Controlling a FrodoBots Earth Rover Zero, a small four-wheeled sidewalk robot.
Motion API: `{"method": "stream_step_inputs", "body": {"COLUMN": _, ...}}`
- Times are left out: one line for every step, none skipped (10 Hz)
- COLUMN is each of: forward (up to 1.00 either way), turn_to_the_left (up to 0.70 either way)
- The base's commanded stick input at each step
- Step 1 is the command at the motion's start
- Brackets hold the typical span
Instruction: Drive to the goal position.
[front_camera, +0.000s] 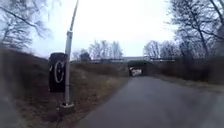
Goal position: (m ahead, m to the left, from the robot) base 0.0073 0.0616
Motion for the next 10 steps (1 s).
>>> {"method": "stream_step_inputs", "body": {"forward": 0.45, "turn_to_the_left": 0.0}}
{"method": "stream_step_inputs", "body": {"forward": 0.45, "turn_to_the_left": 0.0}}
{"method": "stream_step_inputs", "body": {"forward": 0.45, "turn_to_the_left": 0.0}}
{"method": "stream_step_inputs", "body": {"forward": 0.45, "turn_to_the_left": 0.0}}
{"method": "stream_step_inputs", "body": {"forward": 0.45, "turn_to_the_left": 0.0}}
{"method": "stream_step_inputs", "body": {"forward": 0.45, "turn_to_the_left": 0.0}}
{"method": "stream_step_inputs", "body": {"forward": 0.45, "turn_to_the_left": 0.0}}
{"method": "stream_step_inputs", "body": {"forward": 0.45, "turn_to_the_left": 0.0}}
{"method": "stream_step_inputs", "body": {"forward": 0.45, "turn_to_the_left": 0.0}}
{"method": "stream_step_inputs", "body": {"forward": 0.45, "turn_to_the_left": 0.0}}
